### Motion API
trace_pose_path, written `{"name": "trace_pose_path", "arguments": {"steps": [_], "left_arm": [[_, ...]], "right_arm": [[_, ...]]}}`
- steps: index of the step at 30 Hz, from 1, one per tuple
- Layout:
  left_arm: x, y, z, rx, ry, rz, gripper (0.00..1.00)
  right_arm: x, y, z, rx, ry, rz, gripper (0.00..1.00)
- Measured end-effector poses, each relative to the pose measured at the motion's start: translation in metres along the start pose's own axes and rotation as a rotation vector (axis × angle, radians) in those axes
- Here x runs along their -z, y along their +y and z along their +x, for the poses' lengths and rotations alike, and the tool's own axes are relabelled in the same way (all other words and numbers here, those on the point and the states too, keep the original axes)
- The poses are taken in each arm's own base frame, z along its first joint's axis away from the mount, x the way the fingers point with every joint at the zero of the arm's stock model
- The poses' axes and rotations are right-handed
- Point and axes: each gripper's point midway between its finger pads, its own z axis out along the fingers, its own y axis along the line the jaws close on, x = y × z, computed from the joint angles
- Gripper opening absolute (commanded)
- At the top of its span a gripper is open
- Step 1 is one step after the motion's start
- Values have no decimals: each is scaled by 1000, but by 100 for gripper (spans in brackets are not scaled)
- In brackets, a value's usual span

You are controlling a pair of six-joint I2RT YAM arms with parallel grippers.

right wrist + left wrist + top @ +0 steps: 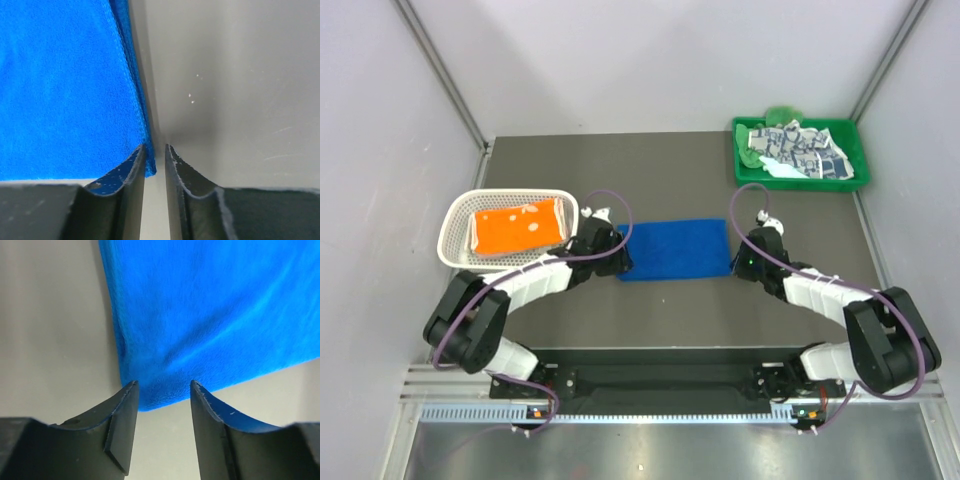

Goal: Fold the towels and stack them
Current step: Fold the towel

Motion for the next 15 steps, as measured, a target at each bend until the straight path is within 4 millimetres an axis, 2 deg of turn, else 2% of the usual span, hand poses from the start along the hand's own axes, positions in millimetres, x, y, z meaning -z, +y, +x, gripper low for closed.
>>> {"name": "trace_pose_path", "arguments": {"steps": [8, 13, 15], "left_arm": [[15, -8, -46, 2, -107, -71, 57], [-3, -1, -63, 14, -101, -141, 60], [-12, 5, -61, 19, -79, -167, 61]], "right_arm": [[12, 6, -9, 22, -22, -13, 37], [11, 12, -3, 41, -1, -17, 38], [8, 12, 4, 46, 19, -14, 33]]}}
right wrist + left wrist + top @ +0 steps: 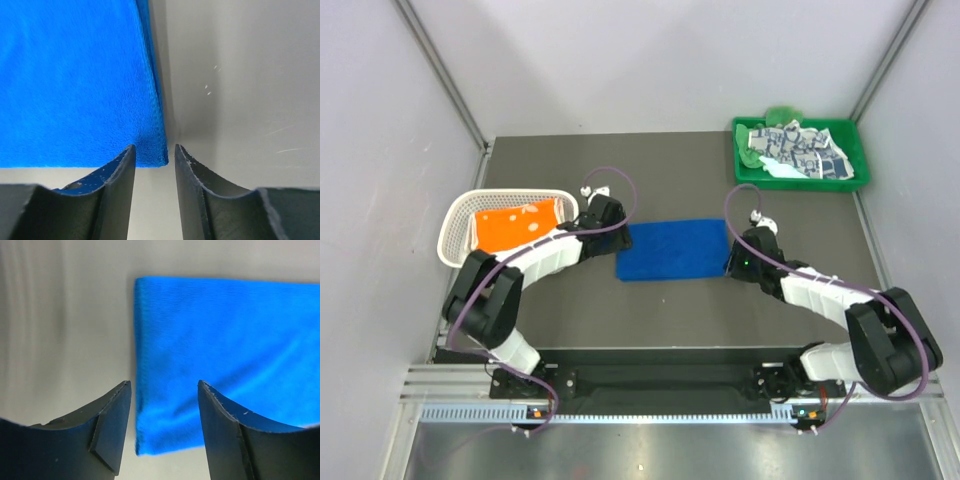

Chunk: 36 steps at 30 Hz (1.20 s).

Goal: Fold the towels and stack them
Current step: Fold the towel, then neatly place the folded towel into the bin

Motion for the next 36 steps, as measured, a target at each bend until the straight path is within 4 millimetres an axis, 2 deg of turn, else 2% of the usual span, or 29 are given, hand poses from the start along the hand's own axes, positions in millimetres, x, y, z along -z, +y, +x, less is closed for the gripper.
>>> {"name": "trace_pose_path", "arguments": {"steps": [2, 5, 11, 17, 22, 30, 34, 36], "left_arm": [[-8, 6, 4, 2, 25, -25, 61], [-17, 14, 12, 1, 63, -55, 63], [-20, 21, 17, 7, 96, -62, 66], [-23, 23, 20, 41, 126, -16, 68], [-26, 16, 17, 82, 139, 61, 68], [-33, 3, 14, 118, 144, 140, 65], [-35, 1, 14, 124, 146, 141, 64], [-35, 2, 15, 124, 145, 137, 64]], "right_arm": [[-4, 0, 8, 7, 25, 6, 21], [-7, 1, 10, 4, 30, 11, 13], [-8, -1, 10, -13, 25, 23, 7], [-7, -5, 9, -24, 13, 37, 10], [-5, -11, 8, -46, -2, 52, 12], [-2, -16, 6, -54, -10, 70, 27], [9, -17, 1, -48, -24, 68, 33], [17, -14, -7, -43, -48, 58, 40]]}}
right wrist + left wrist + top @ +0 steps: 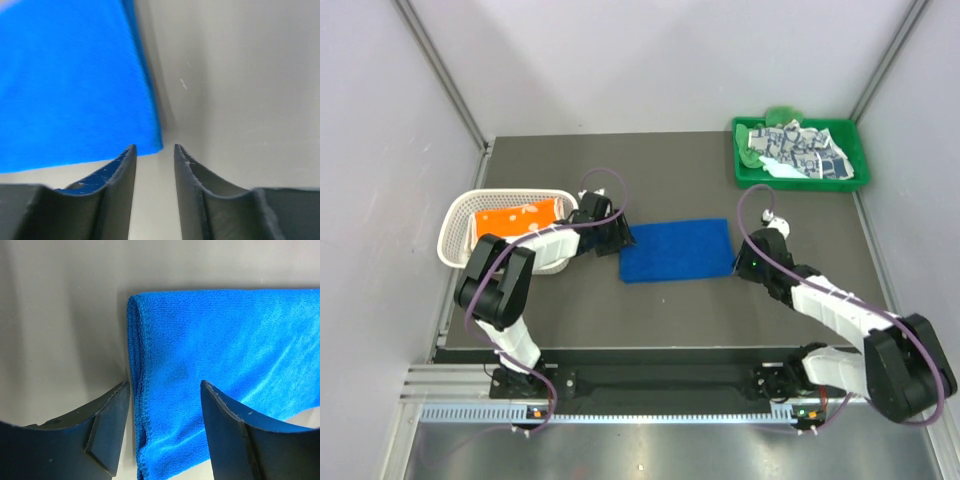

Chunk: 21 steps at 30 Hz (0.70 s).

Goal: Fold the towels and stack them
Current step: Neatly place the folded towel into the bin

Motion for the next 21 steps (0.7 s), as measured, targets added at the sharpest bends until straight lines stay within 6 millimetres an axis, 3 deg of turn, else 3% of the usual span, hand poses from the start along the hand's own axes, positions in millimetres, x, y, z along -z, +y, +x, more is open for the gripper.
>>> {"name": "trace_pose_path", "arguments": {"steps": [6, 10, 17, 21], "left_arm": [[-1, 0, 1, 6, -9, -25, 65], [-6, -6, 3, 2, -12, -52, 65], [-12, -11, 4, 12, -32, -97, 60], [-20, -17, 5, 26, -31, -100, 38]], "right_arm": [[21, 44, -50, 57, -114, -98, 40], [14, 71, -68, 101, -132, -139, 39], [-22, 66, -33, 164, -9, -103, 36], [-37, 64, -17, 183, 50, -97, 36]]}}
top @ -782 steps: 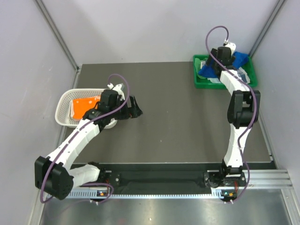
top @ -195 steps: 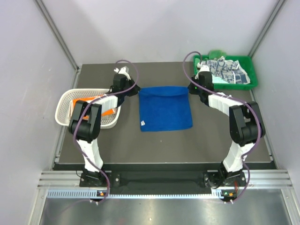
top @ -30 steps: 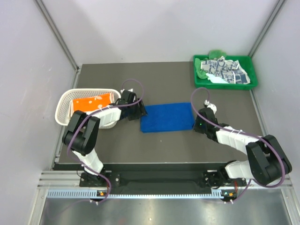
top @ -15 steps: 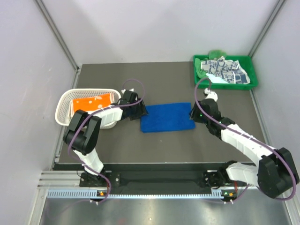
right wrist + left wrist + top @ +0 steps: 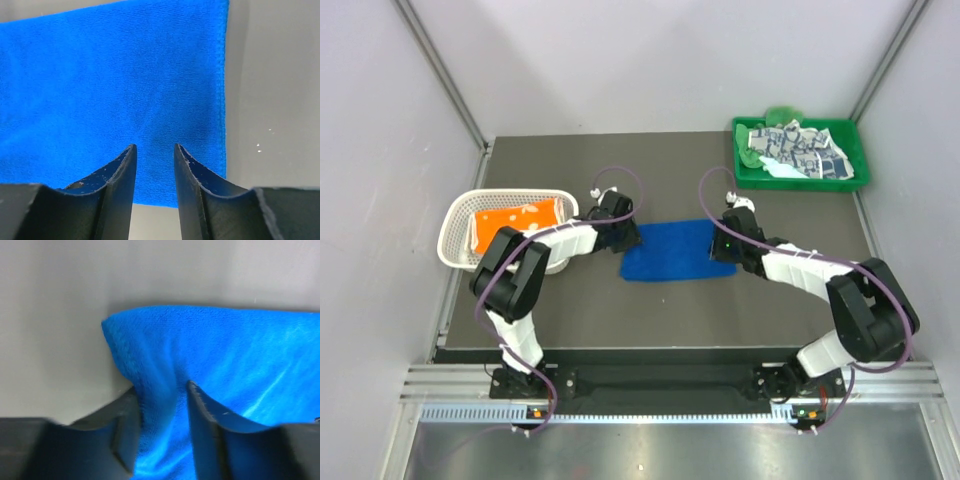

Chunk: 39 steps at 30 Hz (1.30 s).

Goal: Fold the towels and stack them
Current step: Neatly place the folded towel into the bin

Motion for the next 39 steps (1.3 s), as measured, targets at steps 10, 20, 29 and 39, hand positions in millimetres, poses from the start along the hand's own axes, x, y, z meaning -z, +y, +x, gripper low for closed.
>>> {"name": "trace_pose_path", "arguments": {"steps": [10, 20, 29, 39], "left_arm": [[-7, -7, 0, 13, 8, -4, 0], [23, 38, -4, -171, 10, -361, 0], [85, 81, -44, -324, -50, -695, 0], [161, 76, -120, -376, -260, -874, 0]], "right_arm": [[11, 9, -10, 13, -30, -45, 38], [63, 29, -66, 20, -195, -123, 39], [82, 47, -97, 33, -248, -173, 39], [98, 59, -117, 37, -287, -215, 40]]}}
